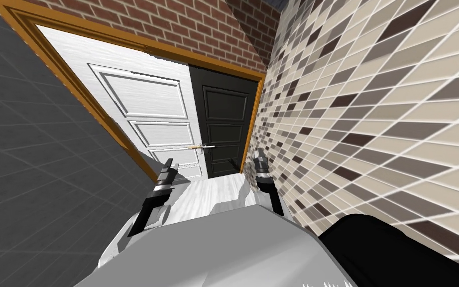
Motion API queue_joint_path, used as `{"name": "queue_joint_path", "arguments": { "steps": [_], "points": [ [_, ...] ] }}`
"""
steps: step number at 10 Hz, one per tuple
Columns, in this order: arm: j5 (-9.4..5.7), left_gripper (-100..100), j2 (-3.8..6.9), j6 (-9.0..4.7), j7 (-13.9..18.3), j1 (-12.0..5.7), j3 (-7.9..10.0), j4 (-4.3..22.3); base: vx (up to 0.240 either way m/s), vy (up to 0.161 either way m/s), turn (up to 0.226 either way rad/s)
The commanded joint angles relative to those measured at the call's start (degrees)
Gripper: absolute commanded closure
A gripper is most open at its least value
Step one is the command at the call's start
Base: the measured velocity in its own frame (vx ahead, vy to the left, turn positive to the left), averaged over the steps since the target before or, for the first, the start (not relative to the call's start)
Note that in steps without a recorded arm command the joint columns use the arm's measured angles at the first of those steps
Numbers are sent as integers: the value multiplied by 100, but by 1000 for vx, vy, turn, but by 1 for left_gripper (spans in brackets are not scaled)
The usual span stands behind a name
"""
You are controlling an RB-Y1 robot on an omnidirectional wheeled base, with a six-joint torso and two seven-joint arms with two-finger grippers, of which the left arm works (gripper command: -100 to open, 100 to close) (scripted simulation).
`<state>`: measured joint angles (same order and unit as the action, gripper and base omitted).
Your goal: Pull the door open
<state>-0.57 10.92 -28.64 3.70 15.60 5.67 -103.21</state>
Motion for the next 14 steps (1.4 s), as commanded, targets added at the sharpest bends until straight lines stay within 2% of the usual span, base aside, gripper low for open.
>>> {"name": "queue_joint_path", "arguments": {
  "steps": [1, 14],
  "points": [
    [-46, -100, 60, 41, 65, -79, 37, 259, 95, 7, -77],
    [-390, -100, 507, 469, 518, -814, 324, 2137, 97, 17, -73]
  ]
}}
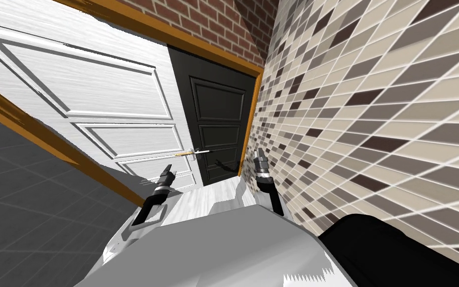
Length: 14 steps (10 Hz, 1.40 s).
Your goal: Pull the door open
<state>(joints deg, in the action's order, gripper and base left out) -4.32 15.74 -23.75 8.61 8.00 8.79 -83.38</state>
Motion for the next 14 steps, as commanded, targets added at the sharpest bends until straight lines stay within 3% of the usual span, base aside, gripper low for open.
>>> {"name": "queue_joint_path", "arguments": {
  "steps": [1, 7, 12, 13, 14],
  "points": [
    [-39, -100, 54, 9, 57, -103, 31, 280, 103, 18, -68],
    [-213, -100, 277, 226, 286, -474, 177, 1230, 120, 37, -78],
    [-299, -100, 387, 333, 399, -659, 249, 1701, 102, 30, -50],
    [-288, -100, 376, 300, 385, -651, 238, 1676, 39, 18, -10],
    [-327, -100, 480, 293, 388, -604, 400, 1811, 118, 75, 46]
  ]
}}
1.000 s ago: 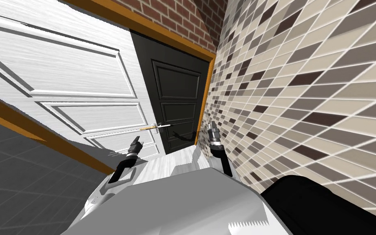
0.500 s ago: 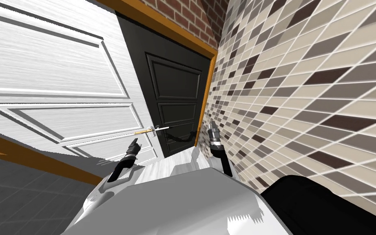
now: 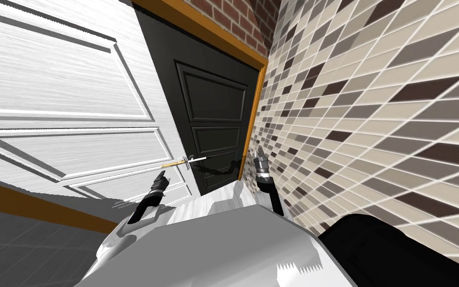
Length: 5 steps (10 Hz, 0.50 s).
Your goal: Pull the door open
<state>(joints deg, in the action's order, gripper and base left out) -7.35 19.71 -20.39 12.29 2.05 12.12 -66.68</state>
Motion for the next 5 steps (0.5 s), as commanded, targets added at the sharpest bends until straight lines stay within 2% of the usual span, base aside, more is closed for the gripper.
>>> {"name": "queue_joint_path", "arguments": {
  "steps": [1, 3, 5],
  "points": [
    [-30, -100, 99, -44, 20, -3, 93, 162, 163, 121, 24],
    [-58, -100, 163, -55, 20, 11, 201, 259, 168, 102, -20],
    [-69, -100, 171, -69, 20, -16, 228, 309, 191, 101, -46]
  ]
}}
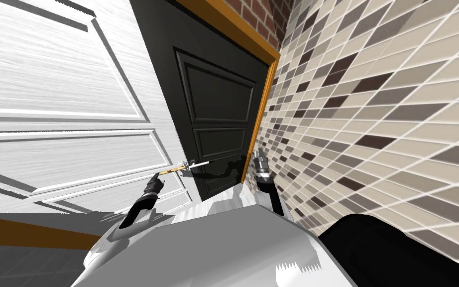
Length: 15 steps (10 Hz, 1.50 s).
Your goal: Pull the door open
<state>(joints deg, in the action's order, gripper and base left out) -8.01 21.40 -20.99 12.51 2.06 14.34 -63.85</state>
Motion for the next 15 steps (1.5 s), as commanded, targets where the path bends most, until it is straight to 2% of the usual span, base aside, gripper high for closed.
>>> {"name": "queue_joint_path", "arguments": {
  "steps": [1, 2, 3, 4, 9, 10, 12, 15],
  "points": [
    [-1, -100, -18, -17, -2, -50, -15, 33, 155, 40, -91],
    [5, -100, -55, -27, -2, -97, -61, 25, 187, -7, -143],
    [5, -100, -51, -9, -12, -55, -31, -8, 92, -5, -30],
    [5, 100, -51, -9, -12, -55, -31, -8, -14, 1, 28],
    [5, 100, -51, -9, -12, -55, -31, -8, -16, 0, -3],
    [-5, 100, 28, -30, 61, 17, -70, -22, -110, 7, -81],
    [-7, 100, 93, -60, 136, 69, -141, -54, -203, 15, -99],
    [1, 100, 216, -137, 319, 162, -372, -150, -217, 28, -132]
  ]
}}
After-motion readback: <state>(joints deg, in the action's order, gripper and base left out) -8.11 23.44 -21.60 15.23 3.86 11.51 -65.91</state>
